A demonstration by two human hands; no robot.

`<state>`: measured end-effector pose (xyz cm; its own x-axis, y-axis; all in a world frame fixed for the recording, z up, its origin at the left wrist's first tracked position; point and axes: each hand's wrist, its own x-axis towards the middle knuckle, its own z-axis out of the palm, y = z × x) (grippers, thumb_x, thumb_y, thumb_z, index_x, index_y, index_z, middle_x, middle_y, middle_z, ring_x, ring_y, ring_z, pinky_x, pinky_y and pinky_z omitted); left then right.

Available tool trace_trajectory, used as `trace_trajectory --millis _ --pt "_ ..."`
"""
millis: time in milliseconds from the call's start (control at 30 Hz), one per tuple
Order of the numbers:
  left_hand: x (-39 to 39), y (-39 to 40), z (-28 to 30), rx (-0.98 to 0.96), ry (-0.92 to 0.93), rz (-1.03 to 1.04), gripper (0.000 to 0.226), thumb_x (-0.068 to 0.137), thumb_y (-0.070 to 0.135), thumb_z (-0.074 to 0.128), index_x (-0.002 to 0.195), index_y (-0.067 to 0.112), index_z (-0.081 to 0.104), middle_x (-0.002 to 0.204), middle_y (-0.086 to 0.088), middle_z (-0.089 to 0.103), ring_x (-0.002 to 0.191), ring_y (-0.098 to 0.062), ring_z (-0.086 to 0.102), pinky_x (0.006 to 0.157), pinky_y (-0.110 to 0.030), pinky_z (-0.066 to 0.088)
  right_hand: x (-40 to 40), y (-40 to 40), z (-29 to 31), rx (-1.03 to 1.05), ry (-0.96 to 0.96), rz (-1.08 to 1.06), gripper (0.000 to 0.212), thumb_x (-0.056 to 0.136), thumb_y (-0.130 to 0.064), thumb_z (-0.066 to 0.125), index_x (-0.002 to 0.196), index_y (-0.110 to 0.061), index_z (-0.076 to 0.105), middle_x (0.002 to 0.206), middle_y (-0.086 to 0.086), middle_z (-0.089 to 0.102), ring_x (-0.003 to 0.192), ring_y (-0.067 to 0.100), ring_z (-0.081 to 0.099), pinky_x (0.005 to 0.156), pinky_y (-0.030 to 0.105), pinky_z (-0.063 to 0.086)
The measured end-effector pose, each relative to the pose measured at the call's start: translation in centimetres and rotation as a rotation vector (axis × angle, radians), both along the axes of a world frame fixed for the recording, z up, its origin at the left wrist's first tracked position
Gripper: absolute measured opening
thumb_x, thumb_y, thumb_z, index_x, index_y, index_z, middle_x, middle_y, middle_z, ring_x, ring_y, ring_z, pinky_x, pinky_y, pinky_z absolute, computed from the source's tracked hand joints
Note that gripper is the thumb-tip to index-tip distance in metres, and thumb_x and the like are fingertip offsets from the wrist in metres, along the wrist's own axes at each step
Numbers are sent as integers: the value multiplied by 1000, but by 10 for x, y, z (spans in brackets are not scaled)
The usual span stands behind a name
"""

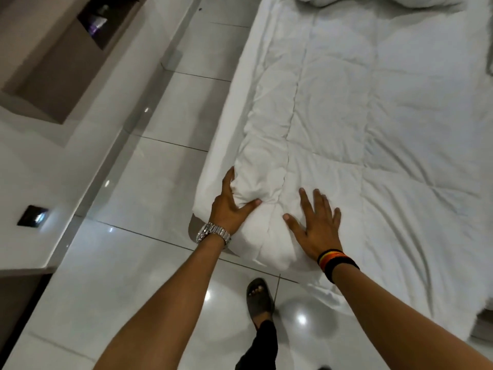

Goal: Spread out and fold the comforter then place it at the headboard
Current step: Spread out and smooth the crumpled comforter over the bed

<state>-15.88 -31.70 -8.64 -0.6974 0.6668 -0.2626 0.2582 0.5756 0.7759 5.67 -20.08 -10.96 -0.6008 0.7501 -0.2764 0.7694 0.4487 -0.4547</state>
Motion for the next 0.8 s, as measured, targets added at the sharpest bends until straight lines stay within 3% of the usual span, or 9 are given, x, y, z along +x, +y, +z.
trace_trajectory --millis 67,133,233,333,400,467,500,667,800 --pt "5 -9 19 -68 24 28 109 77 59 83 162 34 19 146 -12 59 125 -36 62 96 -35 51 0 -4 13 -17 12 -12 80 96 -80 27 164 -45 2 175 3 -1 160 21 -4 126 59 -7" --pt "5 -26 35 -253 60 50 109 76 74 73 160 27 23 142 -15 62 124 -39 62 92 -36 49 0 -9 27 -15 93 -25 80 95 -83 26 162 -48 0 175 -1 -2 160 18 -4 126 57 -8" --pt "-5 -64 57 -563 86 82 129 53 101 53 148 15 45 137 -15 64 118 -38 64 81 -35 46 7 -26 39 25 207 -8 80 92 -88 22 160 -53 1 174 -6 4 160 16 3 125 55 -5" --pt "-9 -94 59 -701 78 68 119 58 103 50 136 13 57 130 -14 68 98 -32 68 69 -32 48 35 -47 24 -5 11 75 84 91 -87 18 163 -45 6 175 -1 2 160 20 0 125 61 -3" --pt "-1 -102 42 -699 144 29 103 78 87 55 150 14 43 135 -17 65 111 -37 66 82 -39 54 57 -57 8 -49 -146 92 85 93 -83 23 165 -41 6 175 2 -2 160 23 -5 124 64 -5" --pt "18 -102 19 -645 208 -20 98 93 69 56 164 13 19 148 -19 56 128 -40 59 100 -44 50 75 -64 -2 -71 -169 57 83 96 -79 26 165 -40 6 175 3 -4 160 24 -7 123 64 -6" --pt "31 -98 8 -585 234 -37 95 96 63 55 165 12 15 152 -20 52 135 -40 53 106 -45 46 84 -66 -6 -54 -159 36 81 97 -77 27 165 -39 6 175 3 -4 161 23 -7 124 64 -6" --pt "106 -50 -34 -311 363 -320 77 104 50 47 166 15 15 173 -13 13 159 -33 14 126 -46 19 129 -46 -16 15 -234 -115 76 101 -67 35 166 -35 9 175 6 -6 160 25 -8 124 64 2" --pt "155 2 -59 -217 497 -550 74 106 49 39 167 20 9 173 -11 -9 160 -32 -12 128 -48 -3 169 -16 -21 42 -217 -298 76 102 -62 40 166 -35 10 174 8 -9 160 27 -11 125 63 1"
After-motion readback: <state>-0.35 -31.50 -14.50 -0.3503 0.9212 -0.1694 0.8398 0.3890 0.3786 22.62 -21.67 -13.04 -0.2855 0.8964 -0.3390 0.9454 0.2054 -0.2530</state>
